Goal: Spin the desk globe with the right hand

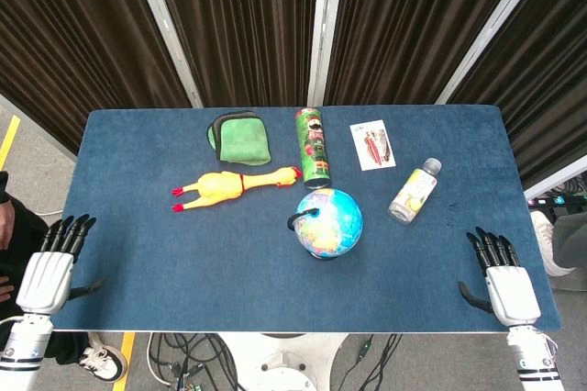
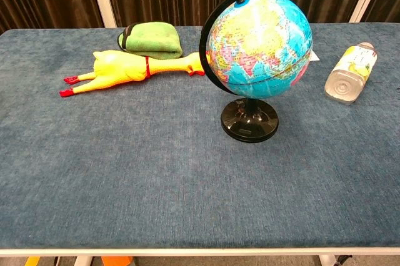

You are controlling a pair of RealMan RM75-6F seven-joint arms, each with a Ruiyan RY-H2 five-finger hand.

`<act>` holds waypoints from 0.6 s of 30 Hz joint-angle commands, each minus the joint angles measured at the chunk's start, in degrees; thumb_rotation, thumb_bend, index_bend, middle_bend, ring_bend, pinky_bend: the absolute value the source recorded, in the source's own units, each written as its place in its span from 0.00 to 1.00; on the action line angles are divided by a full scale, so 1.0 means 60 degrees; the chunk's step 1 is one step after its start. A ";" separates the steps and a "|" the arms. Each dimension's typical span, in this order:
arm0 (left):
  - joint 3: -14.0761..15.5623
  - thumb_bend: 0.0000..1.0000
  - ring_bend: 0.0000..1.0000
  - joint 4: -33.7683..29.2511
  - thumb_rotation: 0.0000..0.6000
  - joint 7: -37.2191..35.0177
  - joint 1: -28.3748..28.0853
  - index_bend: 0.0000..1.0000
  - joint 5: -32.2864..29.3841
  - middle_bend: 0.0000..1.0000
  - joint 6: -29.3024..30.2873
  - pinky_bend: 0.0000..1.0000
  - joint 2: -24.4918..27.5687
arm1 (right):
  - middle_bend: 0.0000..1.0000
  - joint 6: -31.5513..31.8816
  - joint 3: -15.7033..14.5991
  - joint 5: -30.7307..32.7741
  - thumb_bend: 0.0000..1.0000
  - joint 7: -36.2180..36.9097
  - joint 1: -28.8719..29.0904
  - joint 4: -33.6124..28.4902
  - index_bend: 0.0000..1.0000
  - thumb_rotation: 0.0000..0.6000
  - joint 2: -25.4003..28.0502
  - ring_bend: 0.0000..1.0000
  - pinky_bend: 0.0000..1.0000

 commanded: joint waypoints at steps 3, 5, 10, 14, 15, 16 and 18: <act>0.0023 0.00 0.00 -0.0030 1.00 -0.0014 0.0003 0.08 0.0018 0.06 -0.0005 0.07 0.0042 | 0.00 -0.0100 -0.0067 -0.0064 0.23 -0.0066 0.0046 -0.0022 0.00 0.88 -0.0065 0.00 0.00; 0.0048 0.00 0.00 -0.0022 1.00 -0.0048 0.0027 0.08 -0.0006 0.06 -0.0015 0.07 0.0053 | 0.00 -0.0134 -0.0077 -0.0082 0.23 -0.0104 0.0072 -0.0051 0.00 0.88 -0.0092 0.00 0.00; 0.0021 0.00 0.00 0.0032 1.00 -0.0159 0.0062 0.08 -0.0038 0.06 0.0051 0.07 0.0073 | 0.00 -0.0132 -0.0050 -0.0115 0.34 -0.0219 0.0121 -0.0211 0.00 0.88 -0.0054 0.00 0.00; 0.0085 0.00 0.00 0.0084 1.00 -0.0188 0.0098 0.08 0.0041 0.06 0.0099 0.07 0.0050 | 0.00 -0.0208 -0.0249 -0.0495 0.57 -0.0074 0.0236 -0.0415 0.00 0.90 0.0056 0.00 0.00; 0.0094 0.00 0.00 0.0110 1.00 -0.0184 0.0113 0.08 0.0047 0.06 0.0119 0.07 0.0028 | 0.00 -0.0208 -0.0310 -0.0637 0.67 0.0069 0.0275 -0.0474 0.00 0.90 0.0104 0.00 0.00; 0.0094 0.00 0.00 0.0130 1.00 -0.0194 0.0133 0.08 0.0032 0.06 0.0138 0.07 0.0002 | 0.00 -0.0201 -0.0361 -0.0783 0.79 0.0225 0.0323 -0.0533 0.00 0.92 0.0160 0.00 0.00; 0.0087 0.00 0.00 0.0189 1.00 -0.0236 0.0157 0.08 -0.0022 0.06 0.0134 0.07 -0.0054 | 0.00 -0.0169 -0.0441 -0.1116 0.94 0.0476 0.0453 -0.0671 0.00 0.95 0.0275 0.00 0.00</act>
